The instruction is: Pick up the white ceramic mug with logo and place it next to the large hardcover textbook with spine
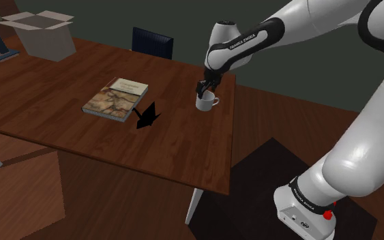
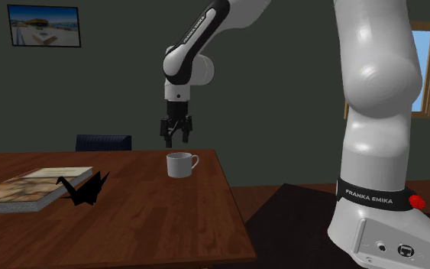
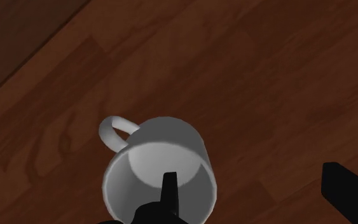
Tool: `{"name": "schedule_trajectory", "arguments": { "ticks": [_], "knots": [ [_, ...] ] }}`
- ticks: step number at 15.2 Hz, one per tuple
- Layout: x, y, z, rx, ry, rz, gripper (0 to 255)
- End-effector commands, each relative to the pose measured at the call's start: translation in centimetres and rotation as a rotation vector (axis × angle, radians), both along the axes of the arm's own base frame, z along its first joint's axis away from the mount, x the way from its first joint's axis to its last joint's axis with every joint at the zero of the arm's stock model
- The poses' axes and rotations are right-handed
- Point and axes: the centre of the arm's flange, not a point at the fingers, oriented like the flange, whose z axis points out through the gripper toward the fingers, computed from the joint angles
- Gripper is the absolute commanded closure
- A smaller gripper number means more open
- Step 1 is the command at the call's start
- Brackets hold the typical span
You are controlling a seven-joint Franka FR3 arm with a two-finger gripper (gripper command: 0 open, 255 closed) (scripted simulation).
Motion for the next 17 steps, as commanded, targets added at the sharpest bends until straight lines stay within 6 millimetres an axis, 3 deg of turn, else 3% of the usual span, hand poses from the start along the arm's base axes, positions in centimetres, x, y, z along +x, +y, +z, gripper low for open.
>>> {"name": "schedule_trajectory", "arguments": {
  "ticks": [1,4,12,17],
  "knots": [
    [1.9,-0.3,-1.8,-0.008,0.002,0.001,0],
    [4.5,-0.8,-4.8,-0.018,0.006,0.002,0],
    [4.9,-1.0,-9.0,-0.019,0.007,0.002,0],
    [4.9,-1.0,-9.0,-0.019,0.007,0.002,0]
  ]
}}
